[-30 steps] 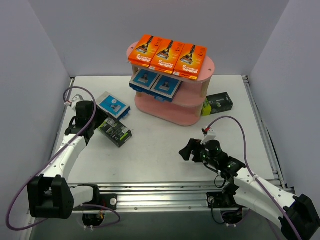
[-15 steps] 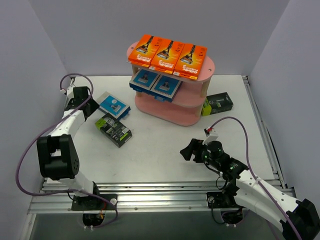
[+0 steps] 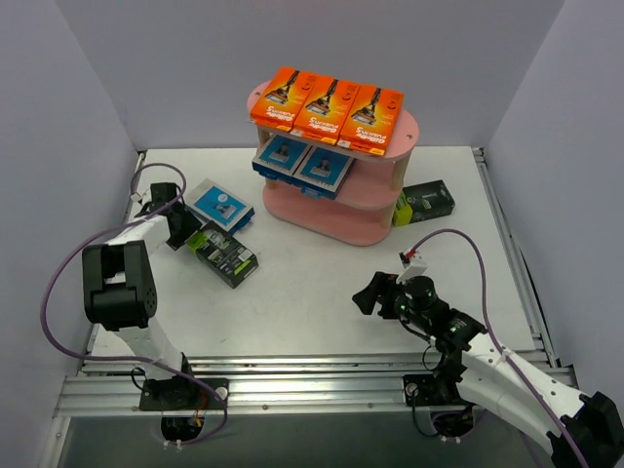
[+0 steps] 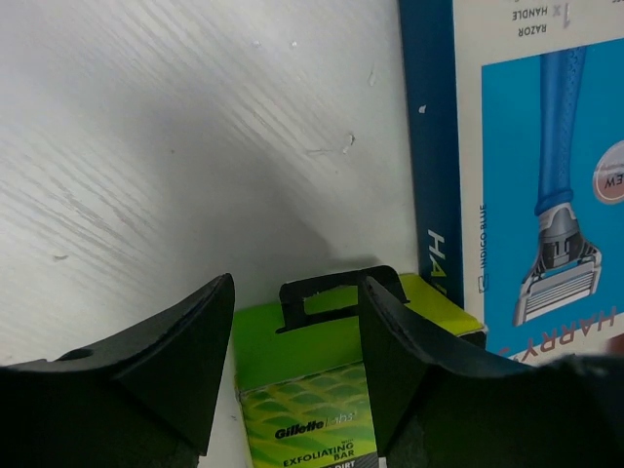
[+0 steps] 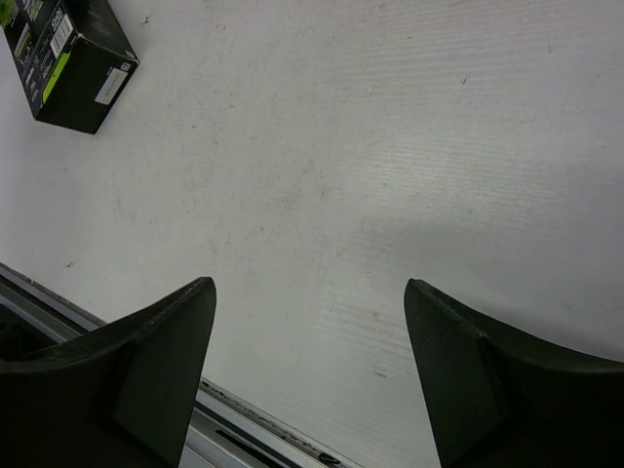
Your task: Place and organize the shaving razors onto the shelf
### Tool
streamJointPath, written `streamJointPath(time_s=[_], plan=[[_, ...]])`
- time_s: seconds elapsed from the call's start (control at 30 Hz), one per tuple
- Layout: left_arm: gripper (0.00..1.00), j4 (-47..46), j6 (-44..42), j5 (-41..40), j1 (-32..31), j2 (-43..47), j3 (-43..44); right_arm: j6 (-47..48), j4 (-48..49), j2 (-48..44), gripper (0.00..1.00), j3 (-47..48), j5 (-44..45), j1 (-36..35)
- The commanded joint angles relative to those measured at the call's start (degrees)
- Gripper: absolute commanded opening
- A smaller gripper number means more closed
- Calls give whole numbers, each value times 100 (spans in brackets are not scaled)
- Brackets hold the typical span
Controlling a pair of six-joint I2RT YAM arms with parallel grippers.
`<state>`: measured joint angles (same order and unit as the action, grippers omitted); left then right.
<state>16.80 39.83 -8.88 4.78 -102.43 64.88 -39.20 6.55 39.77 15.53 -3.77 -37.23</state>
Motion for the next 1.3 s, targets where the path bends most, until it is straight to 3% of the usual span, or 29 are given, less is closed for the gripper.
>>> streamJointPath(time_s=[0.0,0.13,0.43,0.63,0.9,1.13,1.27], plan=[[61,-132,279,344,-160,47,-308,-70,-162,-188,74,187,192,-47],[61,-361,577,300,-416,566,-801,-123,-285,-399,74,187,201,-47],[61,-528,1324,-122,-1785,1366,-1539,-202,-470,-610,74,231,219,-56],[61,-1081,1939,-324,-2498,1393,-1979,-176,-523,-611,74,293,228,-56],[61,-1600,2590,-702,-3491,1059,-1918,-105,-479,-470,74,381,175,-65],[63,-2102,2714,-1001,-3800,1058,-1733,-79,-452,-400,74,416,166,-65],[67,-2346,2574,-1256,-3686,1523,-2109,-70,-409,-400,74,363,175,-65]])
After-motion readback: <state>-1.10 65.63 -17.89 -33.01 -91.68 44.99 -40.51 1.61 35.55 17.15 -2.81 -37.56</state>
